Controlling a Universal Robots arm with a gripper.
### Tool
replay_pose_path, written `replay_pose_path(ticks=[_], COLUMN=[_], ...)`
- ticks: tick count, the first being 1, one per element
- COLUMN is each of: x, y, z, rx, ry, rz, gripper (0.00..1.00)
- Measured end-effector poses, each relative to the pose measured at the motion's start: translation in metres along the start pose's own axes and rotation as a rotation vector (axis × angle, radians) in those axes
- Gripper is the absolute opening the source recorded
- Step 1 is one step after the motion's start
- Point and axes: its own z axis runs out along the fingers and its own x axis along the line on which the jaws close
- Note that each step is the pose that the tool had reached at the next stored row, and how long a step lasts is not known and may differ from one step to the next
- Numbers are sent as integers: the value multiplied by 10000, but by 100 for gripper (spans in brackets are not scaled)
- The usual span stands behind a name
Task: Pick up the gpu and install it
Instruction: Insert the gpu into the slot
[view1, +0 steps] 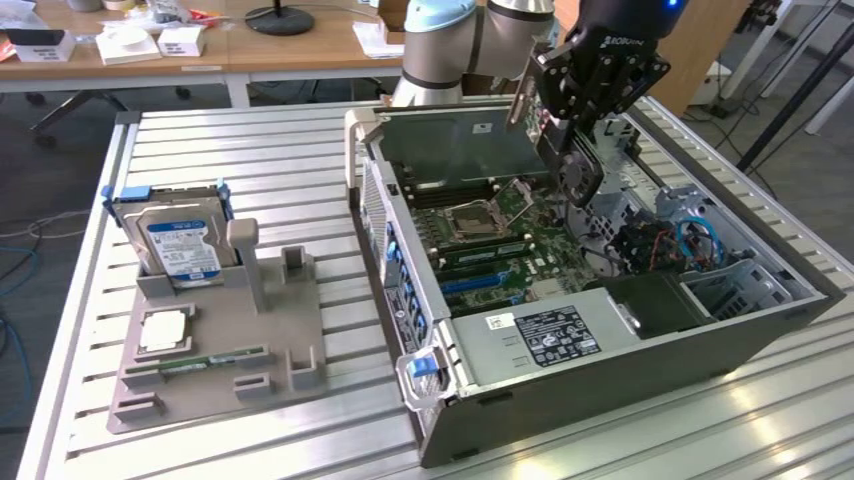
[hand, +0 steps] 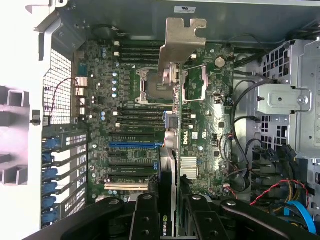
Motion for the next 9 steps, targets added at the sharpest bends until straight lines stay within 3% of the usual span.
replay_pose_path(ticks=[9], x=[0], y=[0], z=[0], rx=[0], ry=[2], rz=[-34], gripper=[26])
